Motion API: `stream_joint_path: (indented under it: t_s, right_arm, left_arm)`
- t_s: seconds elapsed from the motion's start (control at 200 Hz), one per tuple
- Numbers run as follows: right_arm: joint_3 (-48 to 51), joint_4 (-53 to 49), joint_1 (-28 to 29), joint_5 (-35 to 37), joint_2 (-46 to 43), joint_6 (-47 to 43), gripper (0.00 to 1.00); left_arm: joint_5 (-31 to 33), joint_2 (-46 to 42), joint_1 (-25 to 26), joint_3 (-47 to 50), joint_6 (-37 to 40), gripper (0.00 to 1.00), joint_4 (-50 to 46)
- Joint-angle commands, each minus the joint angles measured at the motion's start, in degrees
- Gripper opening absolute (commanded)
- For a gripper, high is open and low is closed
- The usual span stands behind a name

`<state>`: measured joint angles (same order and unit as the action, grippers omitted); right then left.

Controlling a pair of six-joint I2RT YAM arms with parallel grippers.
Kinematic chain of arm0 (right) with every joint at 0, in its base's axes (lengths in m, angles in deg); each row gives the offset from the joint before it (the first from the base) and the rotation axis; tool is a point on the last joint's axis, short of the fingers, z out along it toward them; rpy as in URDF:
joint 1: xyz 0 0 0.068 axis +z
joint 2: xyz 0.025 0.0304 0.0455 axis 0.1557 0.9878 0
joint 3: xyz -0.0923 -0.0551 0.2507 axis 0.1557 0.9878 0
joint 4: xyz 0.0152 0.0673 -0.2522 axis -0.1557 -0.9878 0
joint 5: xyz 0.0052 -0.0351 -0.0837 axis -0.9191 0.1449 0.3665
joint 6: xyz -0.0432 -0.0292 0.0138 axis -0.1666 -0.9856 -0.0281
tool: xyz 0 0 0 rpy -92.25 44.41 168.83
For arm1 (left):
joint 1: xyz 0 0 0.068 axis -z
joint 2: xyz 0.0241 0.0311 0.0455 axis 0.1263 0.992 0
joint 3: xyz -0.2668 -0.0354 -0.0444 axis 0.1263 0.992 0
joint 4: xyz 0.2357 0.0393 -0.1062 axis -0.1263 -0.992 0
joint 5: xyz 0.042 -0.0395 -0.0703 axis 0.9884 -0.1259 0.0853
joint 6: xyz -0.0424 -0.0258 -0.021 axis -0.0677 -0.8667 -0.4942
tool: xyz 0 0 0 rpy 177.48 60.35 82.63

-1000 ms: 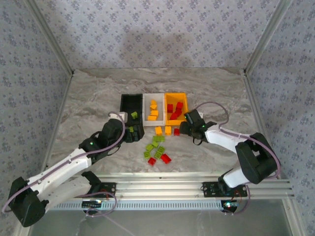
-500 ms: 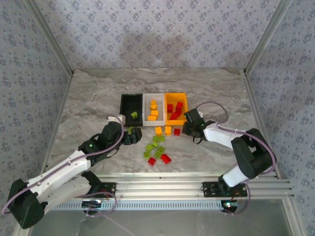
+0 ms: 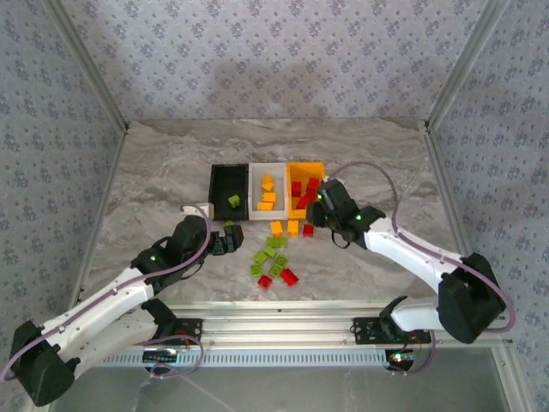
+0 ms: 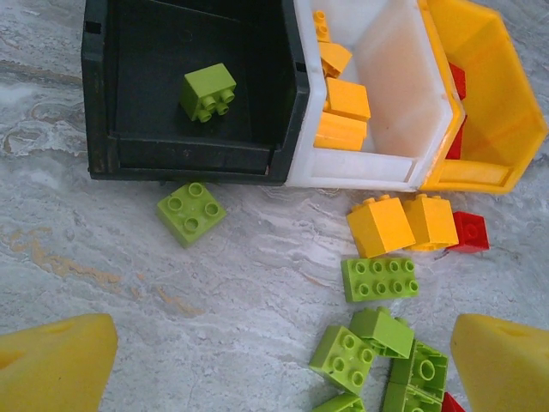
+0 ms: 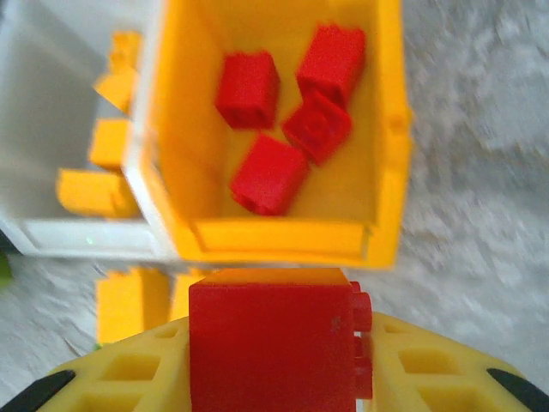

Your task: Sort the legos into containers by color

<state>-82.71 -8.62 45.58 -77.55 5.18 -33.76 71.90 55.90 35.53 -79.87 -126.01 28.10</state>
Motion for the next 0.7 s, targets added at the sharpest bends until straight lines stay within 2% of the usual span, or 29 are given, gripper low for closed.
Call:
stream_joint_path:
  t_s: [0.0,0.25,0.3,0.345,0.385,0.435,0.57,0.695]
  right_arm:
    - [-7.34,-0.68,-1.06,0.62,7.47,-1.65,0.37]
    - [-22.46,-1.86,-4.85,2.37,23.6,-1.72,0.42]
    - [-24.21,-2.25,-5.1,2.22,25.23,-1.6,0.45]
    - [-25.34,-2.59,-5.29,1.88,26.14,-1.44,0.54]
    - [-25.97,-2.54,-5.26,1.64,26.29,-1.49,0.65]
    - [-25.93,-1.95,-5.2,1.54,25.51,-1.6,0.75]
    - [-23.23,-1.08,-4.47,1.18,21.11,-1.86,0.81]
    - [-17.46,0.59,-3.63,0.38,15.85,-1.0,0.81]
  left_arm:
    - [1.03,-0.59,0.27,0.62,-0.4,1.0,-1.49]
    - [1.64,-1.26,-0.27,0.67,-1.22,1.0,-4.93]
    - [0.99,-1.64,-0.33,1.09,-1.15,1.0,-4.69]
    - [0.17,-1.76,-0.46,1.29,-0.87,1.0,-4.43]
    - [-1.05,-1.58,-0.5,1.29,0.07,0.99,-3.99]
    - [-2.54,-0.71,-0.5,0.97,1.24,0.99,-3.88]
    - [-7.94,3.18,0.05,0.03,3.99,0.99,-2.79]
    - [-9.66,9.89,4.75,-1.73,6.87,0.96,-2.48]
